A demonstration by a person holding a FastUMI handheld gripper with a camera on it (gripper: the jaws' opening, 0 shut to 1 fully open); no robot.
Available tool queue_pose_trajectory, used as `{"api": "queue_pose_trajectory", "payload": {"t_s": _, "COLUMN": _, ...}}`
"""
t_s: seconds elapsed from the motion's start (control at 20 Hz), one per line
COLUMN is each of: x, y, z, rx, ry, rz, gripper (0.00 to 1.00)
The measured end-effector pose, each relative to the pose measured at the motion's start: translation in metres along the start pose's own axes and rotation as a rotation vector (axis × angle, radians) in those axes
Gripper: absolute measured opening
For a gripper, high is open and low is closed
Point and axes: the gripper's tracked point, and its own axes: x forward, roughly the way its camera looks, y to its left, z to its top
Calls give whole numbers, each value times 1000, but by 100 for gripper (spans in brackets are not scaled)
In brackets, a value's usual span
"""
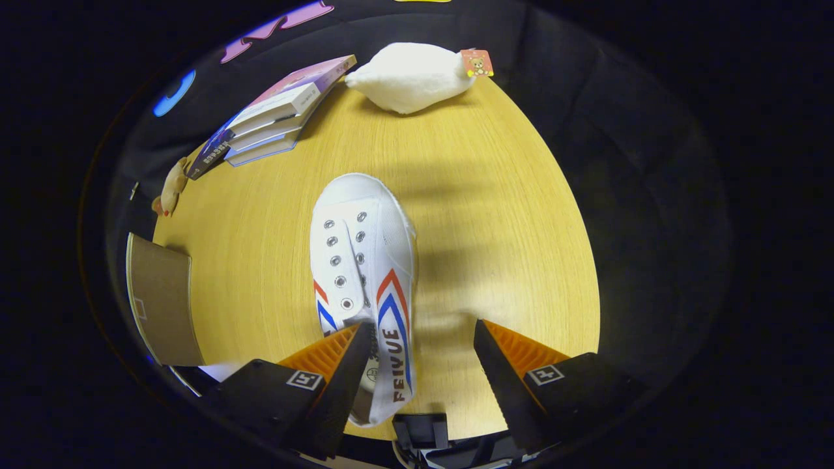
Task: Open the storage box then place both shoes into the box .Put the left shoe in first, then the right shoe, with the right side of both shoes facing outward in a uniform manner.
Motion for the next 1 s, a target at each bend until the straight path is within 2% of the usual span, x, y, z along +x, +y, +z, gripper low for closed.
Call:
{"api": "queue_pose_trajectory", "payload": {"t_s": 0.05, "x": 4, "y": 2, "z": -1, "rx": 12, "ry": 3, "rz": 13, "gripper": 95}}
{"api": "queue_pose_trajectory", "payload": {"t_s": 0.1, "x": 6, "y": 4, "z": 0, "rx": 25, "ry": 6, "rz": 25, "gripper": 86}}
{"api": "queue_pose_trajectory", "payload": {"t_s": 0.25, "x": 10, "y": 13, "z": -1, "rx": 71, "ry": 13, "rz": 63, "gripper": 69}}
{"api": "queue_pose_trajectory", "payload": {"t_s": 0.3, "x": 11, "y": 17, "z": -1, "rx": 96, "ry": 18, "rz": 77, "gripper": 54}}
{"api": "queue_pose_trajectory", "payload": {"t_s": 0.35, "x": 12, "y": 17, "z": -2, "rx": 114, "ry": 20, "rz": 79, "gripper": 46}}
{"api": "queue_pose_trajectory", "payload": {"t_s": 0.45, "x": 8, "y": 15, "z": -1, "rx": 122, "ry": 19, "rz": 80, "gripper": 39}}
{"api": "queue_pose_trajectory", "payload": {"t_s": 0.55, "x": 12, "y": 15, "z": 1, "rx": 134, "ry": 9, "rz": 92, "gripper": 36}}
{"api": "queue_pose_trajectory", "payload": {"t_s": 0.6, "x": 12, "y": 13, "z": 2, "rx": 146, "ry": 4, "rz": 95, "gripper": 26}}
{"api": "queue_pose_trajectory", "payload": {"t_s": 0.7, "x": 12, "y": 12, "z": 1, "rx": 152, "ry": -13, "rz": 97, "gripper": 13}}
{"api": "queue_pose_trajectory", "payload": {"t_s": 0.75, "x": 11, "y": 13, "z": 2, "rx": 136, "ry": -18, "rz": 96, "gripper": 9}}
{"api": "queue_pose_trajectory", "payload": {"t_s": 1.0, "x": 4, "y": 21, "z": 4, "rx": 102, "ry": -54, "rz": 78, "gripper": 9}}
